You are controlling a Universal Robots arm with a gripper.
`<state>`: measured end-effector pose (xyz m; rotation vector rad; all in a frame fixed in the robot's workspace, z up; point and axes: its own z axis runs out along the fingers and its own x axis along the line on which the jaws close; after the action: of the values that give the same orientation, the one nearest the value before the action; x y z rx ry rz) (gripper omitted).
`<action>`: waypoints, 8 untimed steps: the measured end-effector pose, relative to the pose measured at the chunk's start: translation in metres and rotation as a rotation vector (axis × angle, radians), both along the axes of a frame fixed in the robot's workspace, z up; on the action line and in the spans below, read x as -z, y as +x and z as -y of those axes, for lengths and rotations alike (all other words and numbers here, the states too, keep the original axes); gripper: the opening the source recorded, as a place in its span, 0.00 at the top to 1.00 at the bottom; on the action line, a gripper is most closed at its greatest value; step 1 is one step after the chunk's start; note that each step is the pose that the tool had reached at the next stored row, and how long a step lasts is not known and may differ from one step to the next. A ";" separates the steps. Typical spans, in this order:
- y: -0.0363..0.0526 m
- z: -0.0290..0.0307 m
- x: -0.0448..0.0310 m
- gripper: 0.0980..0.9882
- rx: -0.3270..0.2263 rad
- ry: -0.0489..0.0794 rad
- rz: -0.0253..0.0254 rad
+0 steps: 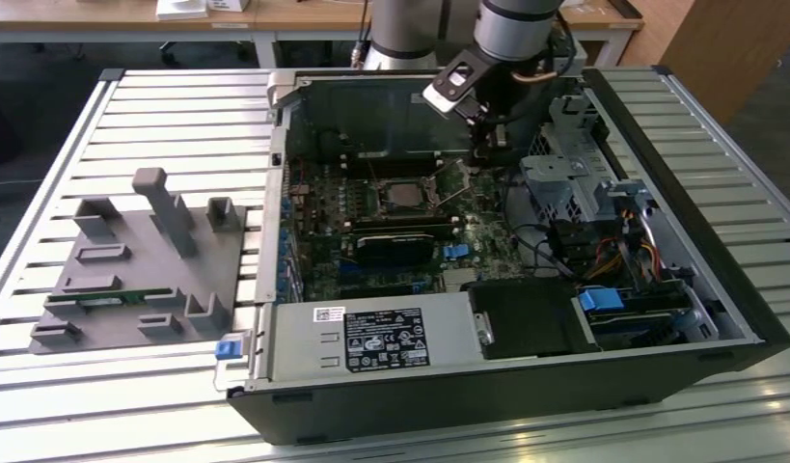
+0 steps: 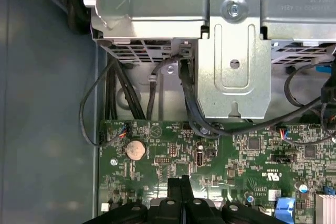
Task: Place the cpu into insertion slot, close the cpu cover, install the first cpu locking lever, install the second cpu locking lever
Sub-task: 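Close the cpu cover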
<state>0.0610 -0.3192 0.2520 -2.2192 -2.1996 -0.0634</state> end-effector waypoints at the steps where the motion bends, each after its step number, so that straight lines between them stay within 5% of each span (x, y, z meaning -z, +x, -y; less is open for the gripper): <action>1: 0.0006 -0.0001 0.0002 0.98 0.000 0.000 0.0000; 8: 0.0061 -0.0011 0.0019 0.98 0.000 0.000 0.0001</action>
<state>0.0672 -0.3181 0.2500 -2.2192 -2.1995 -0.0637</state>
